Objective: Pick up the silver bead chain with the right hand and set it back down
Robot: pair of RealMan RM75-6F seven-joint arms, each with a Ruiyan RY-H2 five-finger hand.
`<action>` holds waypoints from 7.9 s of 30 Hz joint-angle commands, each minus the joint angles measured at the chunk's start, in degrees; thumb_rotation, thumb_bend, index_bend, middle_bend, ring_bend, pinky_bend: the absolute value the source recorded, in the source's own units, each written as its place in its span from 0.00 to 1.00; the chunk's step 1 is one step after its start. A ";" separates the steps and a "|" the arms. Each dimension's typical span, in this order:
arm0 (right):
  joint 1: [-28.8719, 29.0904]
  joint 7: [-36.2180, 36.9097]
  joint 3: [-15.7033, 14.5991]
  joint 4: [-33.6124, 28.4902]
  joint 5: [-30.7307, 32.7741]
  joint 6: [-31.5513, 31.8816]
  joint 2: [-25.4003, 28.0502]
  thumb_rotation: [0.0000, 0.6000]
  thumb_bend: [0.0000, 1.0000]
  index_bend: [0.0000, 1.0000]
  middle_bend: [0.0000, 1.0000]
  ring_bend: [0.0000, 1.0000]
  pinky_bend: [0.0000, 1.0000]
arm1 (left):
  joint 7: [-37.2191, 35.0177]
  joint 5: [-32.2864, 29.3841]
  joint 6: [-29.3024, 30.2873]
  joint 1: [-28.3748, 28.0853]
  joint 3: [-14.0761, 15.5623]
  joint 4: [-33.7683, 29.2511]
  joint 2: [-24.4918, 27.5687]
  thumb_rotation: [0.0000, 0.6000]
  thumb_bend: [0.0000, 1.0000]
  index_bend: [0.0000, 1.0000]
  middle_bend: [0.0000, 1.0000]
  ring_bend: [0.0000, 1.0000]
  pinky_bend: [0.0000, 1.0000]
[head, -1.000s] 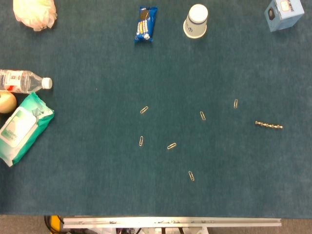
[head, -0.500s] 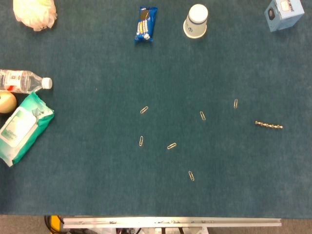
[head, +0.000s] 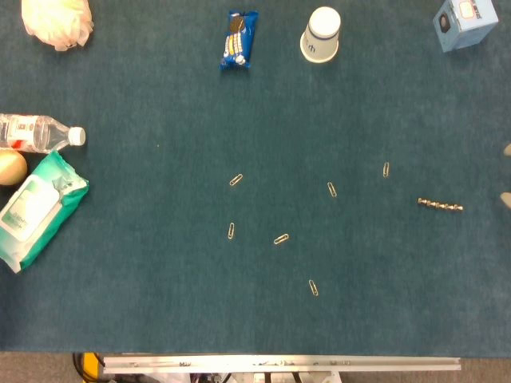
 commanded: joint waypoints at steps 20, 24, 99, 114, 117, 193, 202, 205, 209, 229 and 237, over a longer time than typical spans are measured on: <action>2.43 2.44 -2.10 -0.07 4.77 -9.07 -1.84 1.00 0.21 0.47 0.08 0.04 0.28 | -0.14 0.06 0.19 0.20 -0.11 -0.04 0.09 1.00 0.45 0.37 0.38 0.31 0.44; 2.68 -0.98 -2.41 -2.82 6.57 -10.62 -0.64 1.00 0.21 0.47 0.08 0.04 0.28 | -0.24 0.16 0.41 0.32 -0.10 -0.04 0.12 1.00 0.45 0.37 0.38 0.31 0.44; 9.88 -27.09 -4.77 -6.75 22.31 -15.95 -5.83 1.00 0.27 0.51 0.10 0.04 0.28 | -2.96 0.80 1.86 1.61 -0.31 -0.24 1.33 1.00 0.45 0.37 0.38 0.31 0.44; 10.33 -27.53 -5.05 -6.48 23.07 -16.14 -6.29 1.00 0.31 0.52 0.10 0.04 0.28 | -3.06 0.95 2.01 1.71 -0.31 -0.24 1.37 1.00 0.45 0.37 0.38 0.31 0.44; 10.39 -27.51 -5.09 -6.45 23.11 -16.12 -6.35 1.00 0.31 0.52 0.10 0.04 0.28 | -3.08 0.93 2.00 1.70 -0.33 -0.23 1.36 1.00 0.45 0.37 0.38 0.31 0.44; 16.13 -37.66 0.15 -18.42 26.40 -12.74 -1.18 1.00 0.34 0.57 0.11 0.04 0.28 | -5.40 0.17 4.06 3.06 -1.11 0.05 1.96 1.00 0.45 0.37 0.38 0.31 0.44; 19.40 -39.06 1.09 -16.42 30.58 -15.06 -2.93 1.00 0.34 0.57 0.11 0.04 0.28 | -7.01 0.17 4.81 3.72 -1.21 0.38 2.37 1.00 0.45 0.37 0.38 0.31 0.44; 20.28 -39.75 0.99 -15.65 31.54 -15.46 -3.77 1.00 0.34 0.57 0.11 0.04 0.28 | -7.77 0.32 5.41 4.13 -1.21 0.53 2.50 1.00 0.45 0.37 0.38 0.31 0.44; 21.61 -40.38 0.85 -14.85 32.79 -16.29 -4.67 1.00 0.34 0.57 0.11 0.04 0.28 | -8.83 0.21 6.01 4.67 -1.27 0.85 2.67 1.00 0.45 0.37 0.38 0.31 0.44; 26.45 -42.64 -0.38 -15.94 34.54 -16.66 -6.01 1.00 0.34 0.57 0.11 0.04 0.28 | -11.75 -0.49 8.05 6.65 -1.81 1.81 2.87 1.00 0.45 0.37 0.38 0.31 0.44; 27.76 -43.74 -1.12 -18.42 33.57 -15.80 -5.74 1.00 0.34 0.57 0.11 0.04 0.28 | -11.78 -0.67 8.00 6.86 -1.99 1.79 2.91 1.00 0.45 0.37 0.38 0.31 0.44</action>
